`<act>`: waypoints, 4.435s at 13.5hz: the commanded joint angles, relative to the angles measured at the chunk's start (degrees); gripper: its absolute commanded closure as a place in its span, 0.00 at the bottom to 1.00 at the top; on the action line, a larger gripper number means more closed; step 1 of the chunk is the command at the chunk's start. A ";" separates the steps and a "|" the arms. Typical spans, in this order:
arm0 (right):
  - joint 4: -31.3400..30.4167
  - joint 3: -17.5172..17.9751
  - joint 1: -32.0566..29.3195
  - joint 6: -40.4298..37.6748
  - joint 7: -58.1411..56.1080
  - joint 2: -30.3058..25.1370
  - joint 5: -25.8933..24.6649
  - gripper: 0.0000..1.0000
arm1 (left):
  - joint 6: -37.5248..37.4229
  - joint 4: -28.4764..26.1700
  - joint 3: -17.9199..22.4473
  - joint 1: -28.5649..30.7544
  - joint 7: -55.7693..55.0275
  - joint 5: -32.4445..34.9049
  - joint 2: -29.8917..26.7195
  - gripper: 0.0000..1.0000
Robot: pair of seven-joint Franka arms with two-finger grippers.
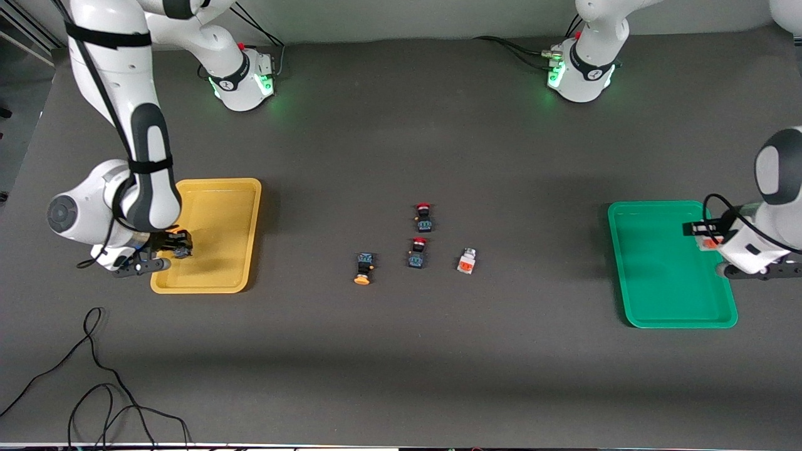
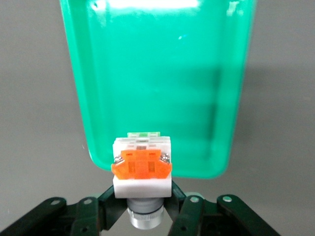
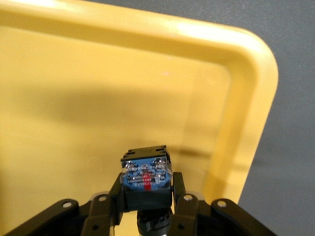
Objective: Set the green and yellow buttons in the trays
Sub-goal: 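Lower the buttons into the trays and open both grippers, then lift both grippers and move them back toward the remaining buttons, then grasp the second yellow-capped and orange buttons with the right and left grippers, then carry the second buttons to the yellow and green trays respectively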
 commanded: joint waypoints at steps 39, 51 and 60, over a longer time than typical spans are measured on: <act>29.54 12.77 25.94 4.23 72.21 17.31 4.24 0.00 | -0.30 14.65 -19.67 -14.48 -42.73 -5.38 13.46 0.00; 30.25 7.86 26.03 -9.09 68.96 9.16 1.79 0.83 | 18.67 12.73 -13.89 -32.95 -43.45 8.51 26.65 0.00; 28.85 -9.78 25.41 -30.37 37.55 -1.85 -5.96 0.83 | 24.06 11.84 -7.89 -37.01 -44.15 8.60 29.12 1.00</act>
